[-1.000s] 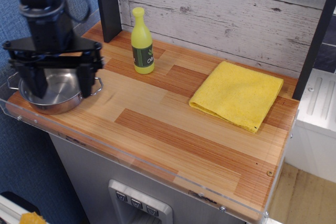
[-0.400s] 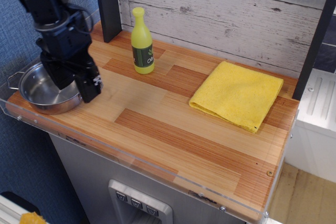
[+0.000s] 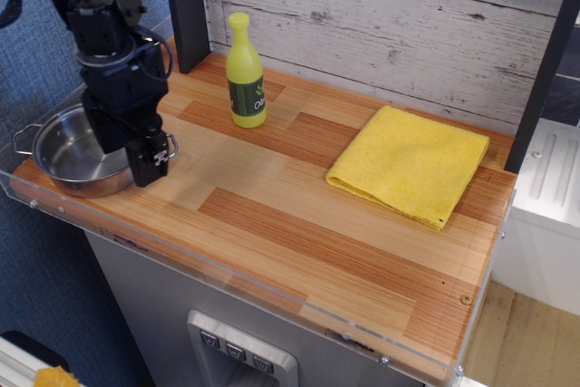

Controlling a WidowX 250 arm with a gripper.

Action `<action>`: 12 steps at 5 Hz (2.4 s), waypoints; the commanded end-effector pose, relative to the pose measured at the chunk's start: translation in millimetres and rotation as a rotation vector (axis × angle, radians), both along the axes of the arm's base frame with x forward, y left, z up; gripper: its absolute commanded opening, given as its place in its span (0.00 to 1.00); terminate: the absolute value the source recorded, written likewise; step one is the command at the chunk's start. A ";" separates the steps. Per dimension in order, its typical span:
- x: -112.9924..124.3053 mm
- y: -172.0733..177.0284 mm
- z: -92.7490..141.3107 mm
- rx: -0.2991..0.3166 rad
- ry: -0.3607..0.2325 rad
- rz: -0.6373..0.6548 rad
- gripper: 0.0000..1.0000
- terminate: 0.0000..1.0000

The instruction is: Move the silver pan in front of the yellow rag.

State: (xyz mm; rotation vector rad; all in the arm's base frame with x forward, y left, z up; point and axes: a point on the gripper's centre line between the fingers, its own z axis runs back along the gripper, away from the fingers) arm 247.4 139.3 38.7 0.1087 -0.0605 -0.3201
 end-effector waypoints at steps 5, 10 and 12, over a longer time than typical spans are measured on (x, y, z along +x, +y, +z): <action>-4.6 8.5 -15.7 0.046 0.006 -0.021 0.00 0.00; -18.4 -47.6 43.7 0.122 -0.037 -0.010 0.00 0.00; -33.0 -126.7 47.8 0.037 -0.027 0.064 0.00 0.00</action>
